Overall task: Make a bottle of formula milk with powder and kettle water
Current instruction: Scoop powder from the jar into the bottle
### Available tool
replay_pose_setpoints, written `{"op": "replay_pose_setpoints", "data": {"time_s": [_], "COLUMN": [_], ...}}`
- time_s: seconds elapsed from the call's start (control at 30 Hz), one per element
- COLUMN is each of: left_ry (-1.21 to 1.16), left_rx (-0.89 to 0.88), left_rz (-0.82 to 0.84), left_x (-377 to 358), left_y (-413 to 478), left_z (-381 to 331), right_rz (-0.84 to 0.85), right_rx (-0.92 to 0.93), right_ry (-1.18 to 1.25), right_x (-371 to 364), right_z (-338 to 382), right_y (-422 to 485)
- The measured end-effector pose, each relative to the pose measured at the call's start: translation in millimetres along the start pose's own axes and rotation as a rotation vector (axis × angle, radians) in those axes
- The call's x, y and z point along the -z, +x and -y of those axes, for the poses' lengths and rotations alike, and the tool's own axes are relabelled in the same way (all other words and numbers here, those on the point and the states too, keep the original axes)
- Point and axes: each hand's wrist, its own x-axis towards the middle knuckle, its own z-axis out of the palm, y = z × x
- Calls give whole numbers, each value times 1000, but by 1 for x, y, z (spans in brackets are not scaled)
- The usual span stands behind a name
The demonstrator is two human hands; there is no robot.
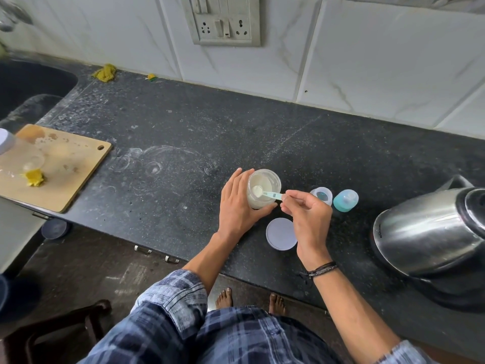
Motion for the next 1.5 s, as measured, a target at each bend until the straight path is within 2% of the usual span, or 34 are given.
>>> {"op": "replay_pose_setpoints", "data": {"time_s": [0.13,0.37,0.5,0.63,0.8,1.03,1.37,1.5], "left_ry": [3,6,16,13,12,-3,-43,-53], "left_rx": [-10,-50,-82,-86,-110,-86,-118,-133], "left_rz": [2,1,24,37,30,14,76,82], "left_x": [-1,0,2,3,2,-2,3,4], "left_y": [-1,-2,-3,-2,-1,1,9,12], "left_z": [0,-4,-4,-5,-3,2,12,14], "right_rz": [12,179,307,334,437,344,234,168], "right_rx": [76,620,728,703,528,407,300,187], "right_ry": [-100,-764,-899,-907,-948,-735,-449,-270], "right_x": [0,-12,-17,-20,-20,-10,7,6], "right_z": [1,15,20,20,19,25,17,12], "right_y": [1,13,21,24,26,28,18,13]}}
